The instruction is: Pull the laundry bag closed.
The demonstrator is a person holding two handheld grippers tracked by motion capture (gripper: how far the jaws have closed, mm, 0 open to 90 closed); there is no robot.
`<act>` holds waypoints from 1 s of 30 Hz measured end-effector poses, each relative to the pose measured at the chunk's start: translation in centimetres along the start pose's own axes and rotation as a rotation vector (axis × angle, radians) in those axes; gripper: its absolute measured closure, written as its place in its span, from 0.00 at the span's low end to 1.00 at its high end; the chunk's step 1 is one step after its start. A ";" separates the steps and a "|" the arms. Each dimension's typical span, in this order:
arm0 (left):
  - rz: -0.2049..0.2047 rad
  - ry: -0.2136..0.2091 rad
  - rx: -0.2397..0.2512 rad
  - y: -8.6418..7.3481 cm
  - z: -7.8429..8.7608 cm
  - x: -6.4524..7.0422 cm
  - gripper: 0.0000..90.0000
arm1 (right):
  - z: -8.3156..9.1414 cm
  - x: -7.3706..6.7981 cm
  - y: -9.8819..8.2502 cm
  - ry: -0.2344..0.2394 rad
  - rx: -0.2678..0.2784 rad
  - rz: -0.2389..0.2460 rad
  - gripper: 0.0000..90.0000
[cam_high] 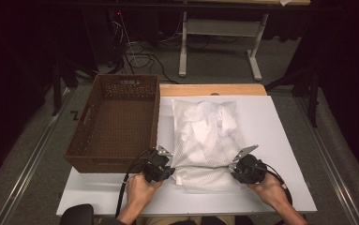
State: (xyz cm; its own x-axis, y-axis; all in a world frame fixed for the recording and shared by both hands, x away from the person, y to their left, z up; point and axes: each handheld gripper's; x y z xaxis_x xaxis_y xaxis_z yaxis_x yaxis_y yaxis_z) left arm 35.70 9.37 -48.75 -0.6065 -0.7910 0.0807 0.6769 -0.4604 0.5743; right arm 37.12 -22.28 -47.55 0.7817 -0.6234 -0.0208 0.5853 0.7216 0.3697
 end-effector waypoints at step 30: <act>-0.012 0.000 -0.004 -0.1 -0.2 0.1 0.96 | 1.6 1.7 1.4 -0.106 0.168 -0.061 1.00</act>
State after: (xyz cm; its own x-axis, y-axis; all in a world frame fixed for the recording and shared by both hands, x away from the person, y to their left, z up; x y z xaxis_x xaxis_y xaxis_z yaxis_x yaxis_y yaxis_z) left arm 35.66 9.28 -48.97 -0.6143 -0.7856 0.0740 0.6714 -0.4711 0.5720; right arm 38.88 -22.83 -45.57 0.7140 -0.6986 0.0466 0.5796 0.6270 0.5205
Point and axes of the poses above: each handheld gripper's, and its own axes: z roughly backward along the jaws, y roughly out of its top, x roughly to its right, and after that the axes turned 7 degrees about y, right-handed
